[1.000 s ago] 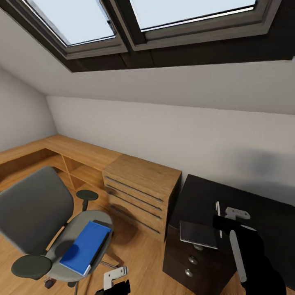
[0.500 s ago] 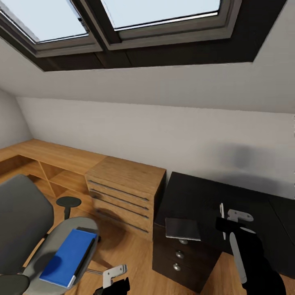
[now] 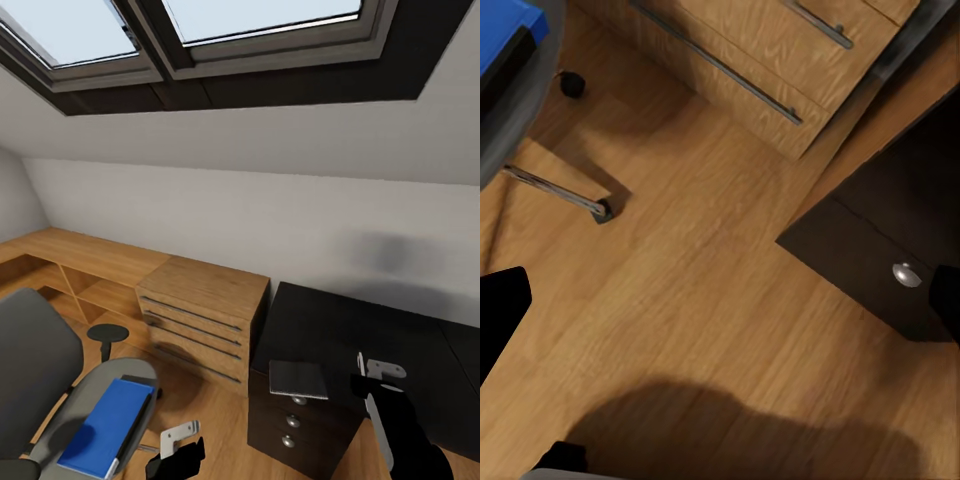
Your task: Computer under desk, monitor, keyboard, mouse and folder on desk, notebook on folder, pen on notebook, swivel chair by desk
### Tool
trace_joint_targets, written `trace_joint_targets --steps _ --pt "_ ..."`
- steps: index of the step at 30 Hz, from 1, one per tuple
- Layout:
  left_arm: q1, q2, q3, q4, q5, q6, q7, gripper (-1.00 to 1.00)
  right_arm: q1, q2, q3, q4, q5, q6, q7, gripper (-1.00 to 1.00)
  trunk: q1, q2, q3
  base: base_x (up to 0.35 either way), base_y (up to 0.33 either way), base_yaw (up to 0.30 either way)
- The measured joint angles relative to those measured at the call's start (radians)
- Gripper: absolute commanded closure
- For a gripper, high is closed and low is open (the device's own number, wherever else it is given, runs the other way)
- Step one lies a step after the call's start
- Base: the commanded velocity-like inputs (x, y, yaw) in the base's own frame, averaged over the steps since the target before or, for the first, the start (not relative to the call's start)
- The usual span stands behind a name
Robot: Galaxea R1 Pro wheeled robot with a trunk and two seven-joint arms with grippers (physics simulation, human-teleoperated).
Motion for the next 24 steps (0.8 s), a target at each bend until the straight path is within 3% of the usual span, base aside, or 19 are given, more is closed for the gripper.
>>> trace_joint_targets --steps 8,14,18,24 --pt "0.0 -0.001 -0.003 0.0 0.001 -0.004 0.001 -1.0 -0.051 -0.043 -0.001 0.163 -0.001 -0.075 0.001 1.0 0.0 0.0 0.0 0.121 0.0 0.0" --pt "0.0 -0.001 -0.004 0.0 0.001 -0.005 0.001 -1.0 -0.178 -0.096 0.0 0.434 -0.002 -0.198 0.005 1.0 0.0 0.0 0.0 0.212 0.0 0.0" --pt "0.0 -0.001 -0.005 0.0 0.001 -0.005 0.0 -1.0 -0.203 -0.106 0.0 0.499 -0.002 -0.228 0.006 1.0 0.0 0.0 0.0 0.243 0.0 0.0" --pt "0.0 -0.001 -0.006 -0.002 0.001 -0.005 -0.002 -1.0 -0.295 -0.139 0.002 0.723 -0.005 -0.334 0.015 1.0 0.0 0.0 0.0 0.05 0.0 0.0"
